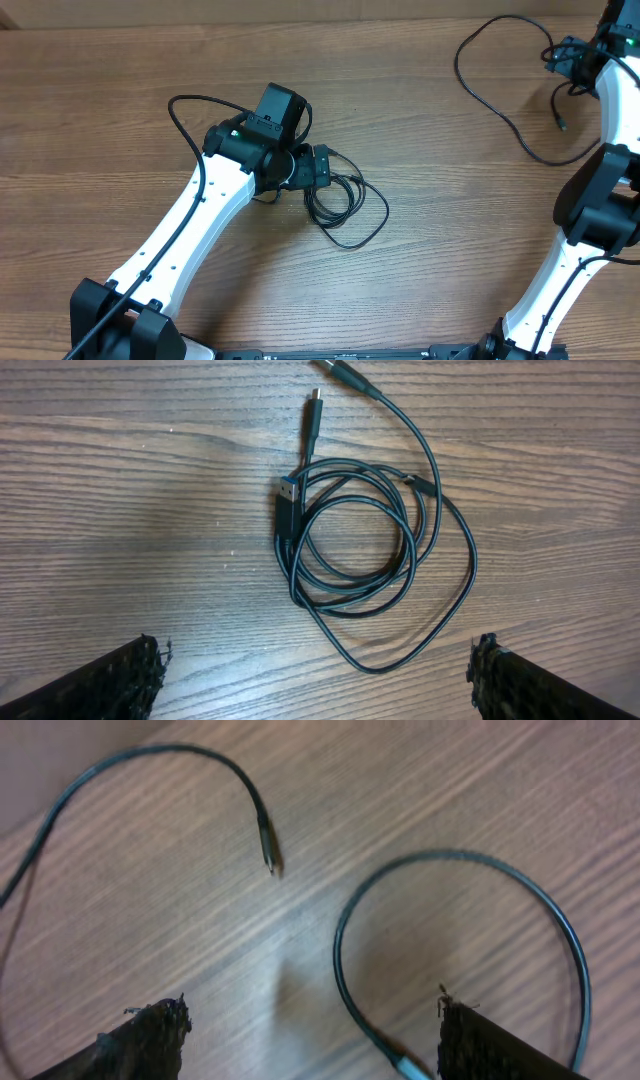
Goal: Untangle cables
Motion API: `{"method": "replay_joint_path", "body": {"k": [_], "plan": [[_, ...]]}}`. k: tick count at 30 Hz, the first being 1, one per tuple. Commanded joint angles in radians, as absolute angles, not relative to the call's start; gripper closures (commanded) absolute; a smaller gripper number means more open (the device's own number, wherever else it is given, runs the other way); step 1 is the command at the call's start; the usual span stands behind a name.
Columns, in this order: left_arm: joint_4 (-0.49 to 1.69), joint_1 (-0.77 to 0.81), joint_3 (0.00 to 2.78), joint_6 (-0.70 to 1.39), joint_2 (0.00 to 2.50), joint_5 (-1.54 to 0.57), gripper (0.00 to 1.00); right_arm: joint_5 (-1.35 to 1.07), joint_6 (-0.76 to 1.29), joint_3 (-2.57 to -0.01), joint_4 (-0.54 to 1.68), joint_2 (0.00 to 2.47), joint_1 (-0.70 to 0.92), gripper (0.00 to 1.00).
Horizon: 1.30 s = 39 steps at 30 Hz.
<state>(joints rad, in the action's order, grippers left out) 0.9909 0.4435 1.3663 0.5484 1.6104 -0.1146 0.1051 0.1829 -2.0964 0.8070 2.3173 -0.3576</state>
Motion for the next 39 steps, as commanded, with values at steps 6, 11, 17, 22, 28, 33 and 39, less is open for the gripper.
{"method": "replay_joint_path", "body": {"k": [6, 11, 17, 22, 28, 33, 39], "plan": [[0.989, 0.437, 1.364, 0.554, 1.61, -0.101, 0.0, 0.111, 0.069, -2.057, 0.741, 2.384, -0.355, 0.35], [0.99, 0.437, 1.364, 0.554, 1.61, -0.101, 0.01, 0.111, 0.047, -2.048, 0.732, 2.415, -0.356, 0.43], [0.99, 0.437, 1.364, 0.554, 1.61, -0.101, 0.01, 0.112, 0.042, -2.048, 0.741, 2.453, -0.358, 0.38], [0.99, 0.437, 1.364, 0.554, 1.61, -0.101, 0.01, 0.111, 0.043, -2.048, 0.743, 2.479, -0.362, 0.41], [0.99, 0.437, 1.364, 0.554, 1.61, -0.101, 0.0, 0.111, 0.042, -2.048, 0.766, 2.481, -0.369, 0.44], [0.99, 0.437, 1.364, 0.554, 1.61, -0.101, 0.01, 0.06, -0.019, -2.048, 0.801, 2.481, -0.371, 0.45], [0.99, 0.437, 1.364, 0.554, 1.61, -0.101, 0.01, 0.039, -0.032, -2.048, 0.83, 2.481, -0.371, 0.57]]}}
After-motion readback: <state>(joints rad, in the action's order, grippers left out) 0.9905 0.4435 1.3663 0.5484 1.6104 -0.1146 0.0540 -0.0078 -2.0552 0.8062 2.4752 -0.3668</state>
